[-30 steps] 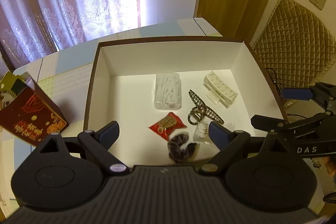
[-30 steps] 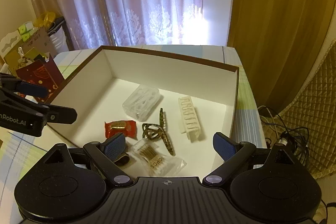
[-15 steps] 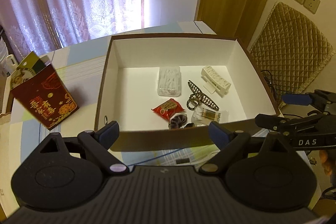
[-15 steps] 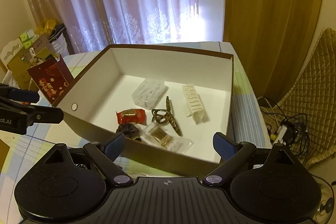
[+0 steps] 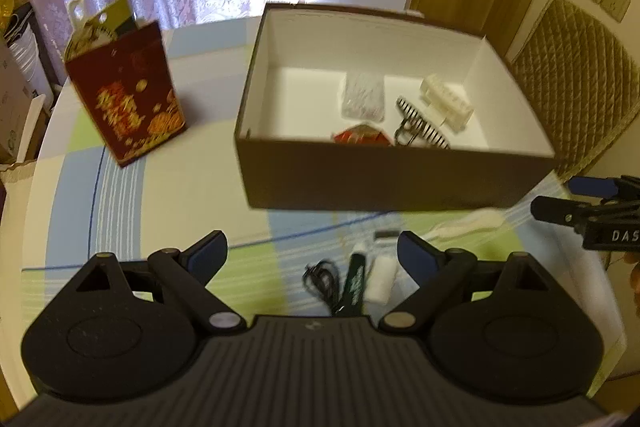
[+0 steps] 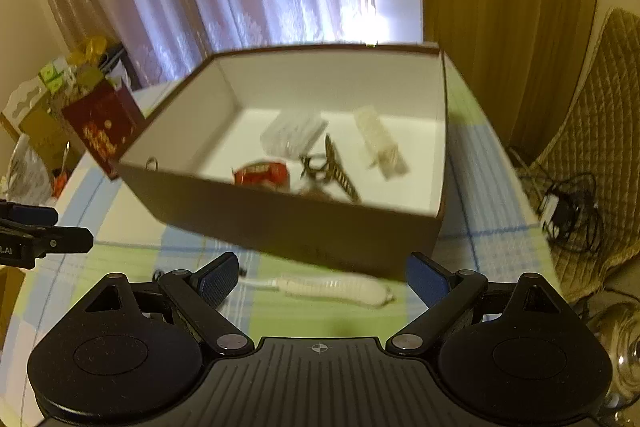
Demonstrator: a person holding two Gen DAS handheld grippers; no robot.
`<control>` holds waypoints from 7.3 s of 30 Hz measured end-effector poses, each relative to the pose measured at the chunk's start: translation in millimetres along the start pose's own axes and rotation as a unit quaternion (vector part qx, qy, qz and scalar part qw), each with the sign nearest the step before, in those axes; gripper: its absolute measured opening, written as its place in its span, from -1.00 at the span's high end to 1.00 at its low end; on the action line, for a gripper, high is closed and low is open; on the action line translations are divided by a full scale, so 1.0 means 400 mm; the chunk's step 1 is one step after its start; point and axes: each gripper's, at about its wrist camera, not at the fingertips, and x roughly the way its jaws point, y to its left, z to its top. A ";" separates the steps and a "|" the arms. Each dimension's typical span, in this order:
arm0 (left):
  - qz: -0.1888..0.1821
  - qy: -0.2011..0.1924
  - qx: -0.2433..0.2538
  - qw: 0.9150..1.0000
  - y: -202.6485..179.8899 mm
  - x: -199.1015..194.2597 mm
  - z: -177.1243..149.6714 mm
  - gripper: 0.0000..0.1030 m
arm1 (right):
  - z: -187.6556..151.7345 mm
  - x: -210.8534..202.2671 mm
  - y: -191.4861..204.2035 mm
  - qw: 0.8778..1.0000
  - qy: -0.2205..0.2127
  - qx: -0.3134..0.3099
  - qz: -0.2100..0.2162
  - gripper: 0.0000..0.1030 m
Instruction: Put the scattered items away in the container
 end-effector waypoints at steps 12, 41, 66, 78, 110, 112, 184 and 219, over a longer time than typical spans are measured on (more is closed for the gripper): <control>-0.011 0.028 0.052 0.998 -0.028 0.070 -0.144 -0.43 | -0.118 0.071 -0.008 0.998 0.068 0.001 -0.002 -0.85; 0.024 0.069 -0.013 0.997 0.047 0.206 -0.207 0.72 | -0.159 0.119 -0.038 0.993 0.118 0.014 0.001 -0.85; 0.080 0.072 -0.086 0.991 0.156 0.170 -0.252 0.78 | -0.131 0.197 0.170 0.976 0.065 -0.160 0.132 -0.85; 0.098 0.082 -0.157 0.979 0.228 0.117 -0.296 0.79 | -0.131 0.285 0.239 0.941 0.052 -0.285 0.176 -0.84; 0.048 0.090 -0.107 0.989 0.089 0.093 -0.323 0.79 | -0.219 0.100 0.098 0.981 0.058 -0.150 0.109 0.01; 0.046 0.090 -0.105 0.989 0.082 0.092 -0.323 0.79 | -0.222 0.090 0.097 0.981 0.055 -0.148 0.108 0.01; -0.056 -0.031 0.029 0.998 0.003 0.142 0.290 0.72 | 0.225 0.154 -0.067 0.964 0.007 -0.262 0.049 0.01; -0.027 0.082 0.058 0.995 -0.010 0.323 0.310 0.37 | 0.247 0.315 -0.065 0.897 0.153 -0.415 0.020 -0.73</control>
